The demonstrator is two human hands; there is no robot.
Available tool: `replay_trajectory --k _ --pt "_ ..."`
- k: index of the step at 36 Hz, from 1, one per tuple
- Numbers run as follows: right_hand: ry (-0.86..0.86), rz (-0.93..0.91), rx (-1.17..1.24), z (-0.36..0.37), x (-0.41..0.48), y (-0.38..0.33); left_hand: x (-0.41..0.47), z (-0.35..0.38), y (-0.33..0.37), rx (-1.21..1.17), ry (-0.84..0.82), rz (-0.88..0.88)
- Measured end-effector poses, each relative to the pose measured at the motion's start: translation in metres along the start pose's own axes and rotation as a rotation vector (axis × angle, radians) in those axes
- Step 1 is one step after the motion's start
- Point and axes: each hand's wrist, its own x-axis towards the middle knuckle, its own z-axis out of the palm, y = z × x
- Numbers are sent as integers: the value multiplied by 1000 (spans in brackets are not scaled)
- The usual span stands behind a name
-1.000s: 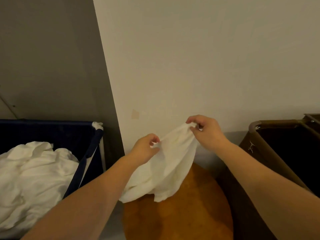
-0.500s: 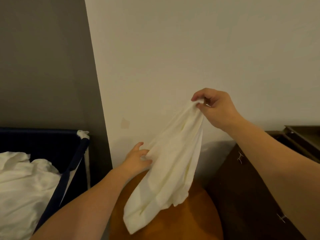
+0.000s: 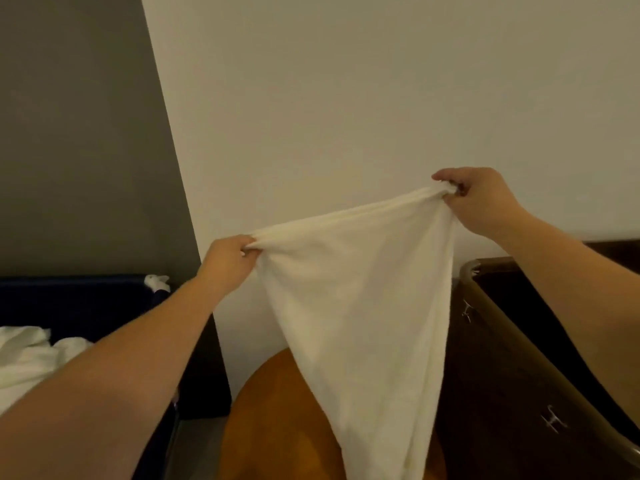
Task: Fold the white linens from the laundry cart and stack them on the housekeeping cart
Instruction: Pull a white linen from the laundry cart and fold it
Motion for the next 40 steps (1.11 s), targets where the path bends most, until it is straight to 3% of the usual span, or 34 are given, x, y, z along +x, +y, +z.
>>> replay_trajectory --k 5,10,13,16,26,31,35,40 --pt "-12 34 -93 -15 8 7 26 -78 68 366 54 125" --pt "167 41 -131 -30 23 -2 30 -124 115 435 181 135" --pt "112 -2 -214 -27 22 -9 24 -141 125 486 220 103" --pt "237 -47 -111 -25 24 -16 14 -152 129 504 315 76" --pt "111 -28 64 -19 35 -35 -10 -171 133 667 336 -22" --pt "101 -29 146 -17 36 -33 -24 -167 131 548 367 -99" --pt "81 5 193 -18 33 -34 -34 -161 137 133 365 -264" --pt "63 0 193 -19 23 -29 -56 -152 140 -168 452 -269"
